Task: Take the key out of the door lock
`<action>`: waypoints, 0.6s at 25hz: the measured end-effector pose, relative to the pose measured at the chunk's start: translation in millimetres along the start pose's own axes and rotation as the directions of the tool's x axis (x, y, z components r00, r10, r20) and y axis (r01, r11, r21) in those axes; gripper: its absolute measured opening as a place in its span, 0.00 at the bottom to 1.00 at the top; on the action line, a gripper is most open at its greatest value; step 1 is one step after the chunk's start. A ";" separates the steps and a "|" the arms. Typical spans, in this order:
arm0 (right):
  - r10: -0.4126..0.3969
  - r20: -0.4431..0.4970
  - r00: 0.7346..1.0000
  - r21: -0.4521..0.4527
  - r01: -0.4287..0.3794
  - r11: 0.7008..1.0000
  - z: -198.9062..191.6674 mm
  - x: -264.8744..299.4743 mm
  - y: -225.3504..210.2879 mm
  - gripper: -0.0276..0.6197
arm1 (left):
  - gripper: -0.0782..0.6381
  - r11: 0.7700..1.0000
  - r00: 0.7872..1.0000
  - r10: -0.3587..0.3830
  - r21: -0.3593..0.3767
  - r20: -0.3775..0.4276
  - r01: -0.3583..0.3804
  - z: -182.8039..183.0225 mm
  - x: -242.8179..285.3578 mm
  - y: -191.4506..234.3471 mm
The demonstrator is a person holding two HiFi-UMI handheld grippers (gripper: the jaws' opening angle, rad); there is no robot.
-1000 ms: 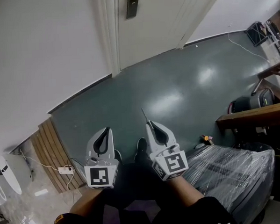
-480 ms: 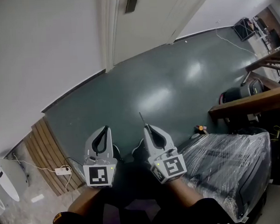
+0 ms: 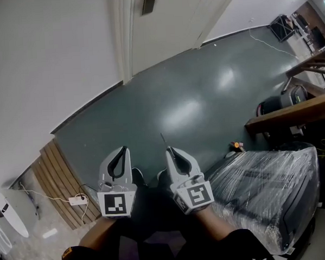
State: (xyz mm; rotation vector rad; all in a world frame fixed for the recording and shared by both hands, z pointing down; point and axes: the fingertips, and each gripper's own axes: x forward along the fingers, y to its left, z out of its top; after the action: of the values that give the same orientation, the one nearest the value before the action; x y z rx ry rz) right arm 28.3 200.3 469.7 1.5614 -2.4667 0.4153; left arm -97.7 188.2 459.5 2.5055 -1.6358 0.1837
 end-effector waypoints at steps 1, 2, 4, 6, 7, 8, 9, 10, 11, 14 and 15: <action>-0.001 0.000 1.000 0.005 0.001 1.000 -0.2 0.1 -0.5 0.06 | 0.13 1.000 1.000 -0.002 0.001 -0.004 0.002 -0.7 0.0 -1.0; -0.001 0.003 1.000 0.011 0.001 1.000 -0.3 -0.3 -0.8 0.06 | 0.13 1.000 1.000 -0.004 0.000 -0.007 0.004 -1.2 -0.1 -2.0; 0.004 0.014 1.000 0.015 -0.004 1.000 0.1 -1.9 -1.3 0.06 | 0.13 1.000 1.000 -0.009 0.006 -0.011 0.009 -0.8 -0.5 -3.5; 0.000 0.024 1.000 0.014 -0.001 1.000 2.1 -3.7 -3.6 0.06 | 0.13 1.000 1.000 -0.013 0.011 -0.007 0.013 1.3 -0.4 -4.9; 0.000 0.031 1.000 0.017 0.000 1.000 2.7 -4.5 -4.6 0.06 | 0.13 1.000 1.000 -0.014 0.009 -0.003 0.014 2.3 -0.1 -5.7; 0.000 0.033 0.999 0.019 0.000 1.000 2.9 -5.3 -5.2 0.06 | 0.13 1.000 1.000 -0.014 0.005 -0.001 0.014 2.8 0.1 -6.4; -0.002 0.035 0.999 0.020 0.001 1.000 2.8 -6.1 -5.6 0.06 | 0.13 1.000 1.000 -0.015 0.002 0.000 0.015 2.8 0.0 -6.9; -0.002 0.039 0.999 0.021 0.001 1.000 2.6 -6.8 -5.7 0.06 | 0.13 1.000 1.000 -0.015 0.001 0.002 0.015 2.8 -0.3 -7.5; -0.001 0.044 0.999 0.021 0.000 1.000 2.4 -7.7 -5.6 0.06 | 0.13 1.000 1.000 -0.017 0.001 0.004 0.017 2.7 -0.9 -8.2; -0.003 0.050 0.999 0.021 0.002 1.000 1.8 -10.1 -5.4 0.06 | 0.13 1.000 1.000 -0.020 0.001 -0.001 0.020 1.5 -2.8 -9.2; -0.004 0.049 0.999 0.022 0.002 1.000 1.3 -10.9 -5.4 0.06 | 0.13 1.000 1.000 -0.020 0.004 -0.001 0.020 1.1 -3.7 -9.1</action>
State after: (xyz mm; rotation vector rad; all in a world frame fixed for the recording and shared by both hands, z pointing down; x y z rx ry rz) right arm 37.9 207.0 465.8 1.6024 -2.5044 0.4089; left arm -90.9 194.9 457.3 2.5235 -1.6112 0.1865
